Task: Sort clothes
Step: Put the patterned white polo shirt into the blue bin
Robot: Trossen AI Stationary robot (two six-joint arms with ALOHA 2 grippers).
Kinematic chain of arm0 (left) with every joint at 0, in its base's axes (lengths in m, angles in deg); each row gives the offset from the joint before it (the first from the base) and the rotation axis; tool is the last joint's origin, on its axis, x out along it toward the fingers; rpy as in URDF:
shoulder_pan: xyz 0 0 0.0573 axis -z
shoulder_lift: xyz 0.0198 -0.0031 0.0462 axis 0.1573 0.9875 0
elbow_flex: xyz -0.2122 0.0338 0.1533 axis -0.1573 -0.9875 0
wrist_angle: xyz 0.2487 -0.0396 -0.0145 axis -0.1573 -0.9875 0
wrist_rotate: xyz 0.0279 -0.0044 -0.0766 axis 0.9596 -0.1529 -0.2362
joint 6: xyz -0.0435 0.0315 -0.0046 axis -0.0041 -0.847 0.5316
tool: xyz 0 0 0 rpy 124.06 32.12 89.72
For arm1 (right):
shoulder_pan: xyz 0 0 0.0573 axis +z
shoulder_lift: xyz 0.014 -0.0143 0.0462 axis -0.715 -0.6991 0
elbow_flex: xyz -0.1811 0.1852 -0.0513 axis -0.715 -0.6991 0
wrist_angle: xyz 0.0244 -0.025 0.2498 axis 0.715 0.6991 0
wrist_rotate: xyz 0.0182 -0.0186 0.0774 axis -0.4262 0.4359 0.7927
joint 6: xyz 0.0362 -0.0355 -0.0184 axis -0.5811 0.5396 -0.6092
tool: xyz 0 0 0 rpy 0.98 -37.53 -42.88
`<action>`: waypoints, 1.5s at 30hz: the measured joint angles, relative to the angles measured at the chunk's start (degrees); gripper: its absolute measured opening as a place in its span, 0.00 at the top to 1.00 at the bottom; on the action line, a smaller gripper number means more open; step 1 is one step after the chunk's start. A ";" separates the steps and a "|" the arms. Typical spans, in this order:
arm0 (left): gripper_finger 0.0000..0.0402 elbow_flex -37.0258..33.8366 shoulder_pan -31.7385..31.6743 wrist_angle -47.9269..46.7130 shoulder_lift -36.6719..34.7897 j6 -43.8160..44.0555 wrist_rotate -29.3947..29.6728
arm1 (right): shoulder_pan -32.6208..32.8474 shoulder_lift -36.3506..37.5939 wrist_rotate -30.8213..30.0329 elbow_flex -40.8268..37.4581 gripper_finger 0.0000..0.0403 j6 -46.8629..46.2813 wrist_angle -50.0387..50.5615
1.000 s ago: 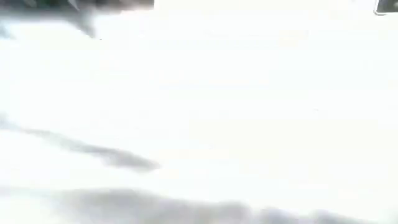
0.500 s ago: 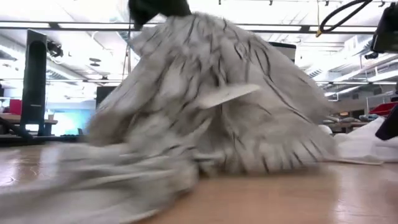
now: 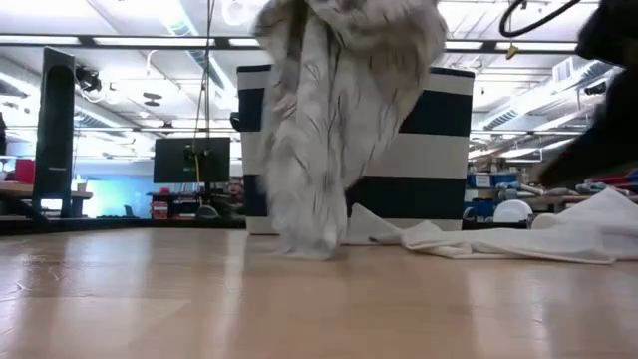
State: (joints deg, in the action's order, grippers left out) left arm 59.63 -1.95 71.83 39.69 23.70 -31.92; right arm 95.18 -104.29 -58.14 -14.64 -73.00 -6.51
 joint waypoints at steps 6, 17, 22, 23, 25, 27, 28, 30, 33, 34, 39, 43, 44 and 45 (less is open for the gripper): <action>1.00 10.10 -7.80 5.89 -0.04 -7.23 0.28 | -2.65 0.00 -0.78 0.00 0.70 5.02 -0.19; 1.00 30.99 -18.74 18.29 7.81 -18.72 0.85 | -9.42 0.02 -3.21 0.00 0.70 8.85 -2.60; 1.00 40.97 -23.24 17.76 14.28 -20.18 -4.28 | -11.56 0.04 -0.55 0.40 0.70 13.58 -4.23; 1.00 42.92 -23.76 17.59 15.62 -19.90 -5.83 | -11.85 0.06 -0.30 0.48 0.70 14.48 -4.23; 1.00 46.79 -24.62 15.68 17.75 -18.43 -8.85 | -12.24 0.07 0.05 0.50 0.70 15.76 -4.18; 1.00 50.22 -24.94 12.31 19.65 -17.43 -11.24 | -12.64 0.09 0.07 0.50 0.70 16.59 -4.04; 1.00 51.82 -25.08 9.71 20.55 -17.38 -11.68 | -12.84 0.09 0.07 0.50 0.70 17.24 -3.83; 1.00 54.35 -25.10 2.32 21.95 -17.38 -11.72 | -13.22 0.09 0.09 0.50 0.70 17.80 -3.62; 1.00 55.62 -25.12 -9.81 23.18 -17.36 -10.88 | -13.61 0.09 0.10 0.50 0.70 17.81 -3.15; 1.00 55.62 -25.12 -13.89 23.48 -17.37 -10.12 | -13.71 0.09 0.11 0.50 0.70 17.80 -3.12; 1.00 55.78 -26.66 -29.92 27.36 -15.83 -9.38 | -14.37 0.11 0.58 0.50 0.70 17.81 -2.96; 1.00 55.73 -28.39 -36.53 34.06 -12.58 -14.77 | -14.78 0.11 0.68 0.50 0.70 17.81 -3.01; 1.00 55.73 -28.80 -37.97 35.97 -12.09 -16.13 | -14.82 0.11 0.66 0.50 0.70 17.80 -3.01; 1.00 55.73 -29.12 -39.37 37.97 -11.49 -17.06 | -14.82 0.11 0.71 0.50 0.70 17.80 -3.01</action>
State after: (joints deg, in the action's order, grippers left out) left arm 115.36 -31.07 32.46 77.66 12.21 -48.98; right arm 80.36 -104.18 -57.43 -14.14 -55.20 -9.52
